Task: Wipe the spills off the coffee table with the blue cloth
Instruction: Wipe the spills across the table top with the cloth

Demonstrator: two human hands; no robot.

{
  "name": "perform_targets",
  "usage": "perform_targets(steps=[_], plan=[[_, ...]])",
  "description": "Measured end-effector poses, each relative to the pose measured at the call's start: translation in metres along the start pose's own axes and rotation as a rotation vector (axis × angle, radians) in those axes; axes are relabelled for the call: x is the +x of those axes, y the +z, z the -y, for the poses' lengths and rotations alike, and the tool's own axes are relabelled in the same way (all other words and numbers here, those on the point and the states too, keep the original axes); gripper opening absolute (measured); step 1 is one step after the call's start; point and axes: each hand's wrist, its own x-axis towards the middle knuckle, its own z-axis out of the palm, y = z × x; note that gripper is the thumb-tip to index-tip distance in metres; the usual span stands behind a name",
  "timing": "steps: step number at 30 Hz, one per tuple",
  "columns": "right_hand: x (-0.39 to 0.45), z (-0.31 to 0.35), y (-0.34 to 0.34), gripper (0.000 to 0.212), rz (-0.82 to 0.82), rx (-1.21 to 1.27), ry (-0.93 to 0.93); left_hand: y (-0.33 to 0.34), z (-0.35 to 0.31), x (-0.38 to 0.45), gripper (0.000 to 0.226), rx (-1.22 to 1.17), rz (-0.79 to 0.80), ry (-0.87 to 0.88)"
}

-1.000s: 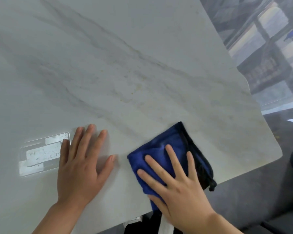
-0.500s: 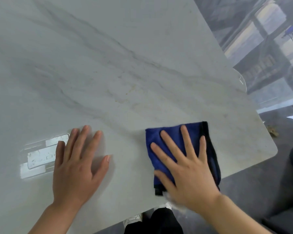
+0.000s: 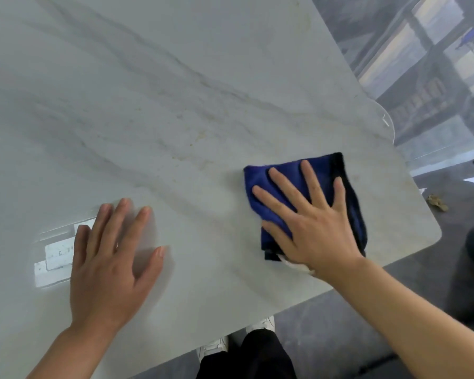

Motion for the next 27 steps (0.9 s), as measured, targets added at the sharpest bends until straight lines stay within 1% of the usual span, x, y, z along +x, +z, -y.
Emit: perform_targets(steps=[3,5,7,9,11,13,14,16,19,21,27], plan=[[-0.012,-0.036,-0.001,0.055,0.028,0.043,0.164,0.001,0.002,0.0,0.075,0.008,-0.017,0.003],[-0.035,-0.036,0.003,0.056,0.039,0.066,0.204,0.001,0.002,0.0,0.074,0.009,-0.032,0.003],[-0.054,-0.023,0.006,0.055,0.06,0.07,0.167,0.002,0.001,0.001,0.074,0.01,-0.036,0.004],[-0.063,-0.013,0.007,0.053,0.086,0.063,0.081,0.003,0.001,0.001,0.073,0.009,-0.034,0.009],[-0.059,-0.013,0.005,0.052,0.111,0.051,-0.004,0.003,0.002,0.001,0.074,0.009,-0.035,0.011],[-0.043,-0.021,0.002,0.053,0.123,0.027,-0.041,0.004,0.003,0.001,0.074,0.014,-0.039,0.011],[-0.032,-0.026,0.001,0.054,0.123,0.031,-0.019,0.005,0.003,0.0,0.074,0.015,-0.04,0.011],[-0.008,-0.04,-0.004,0.056,0.129,0.074,0.091,0.005,0.004,0.0,0.073,0.015,-0.04,0.011],[0.01,-0.069,-0.002,0.052,0.056,0.107,0.221,0.005,0.005,0.001,0.074,0.022,-0.046,0.014],[0.007,-0.083,-0.001,0.049,0.047,0.126,0.272,0.004,0.005,0.002,0.074,0.018,-0.058,0.014],[-0.027,-0.092,-0.006,0.049,0.134,0.209,0.385,0.003,0.004,0.001,0.075,0.016,-0.038,0.009]])
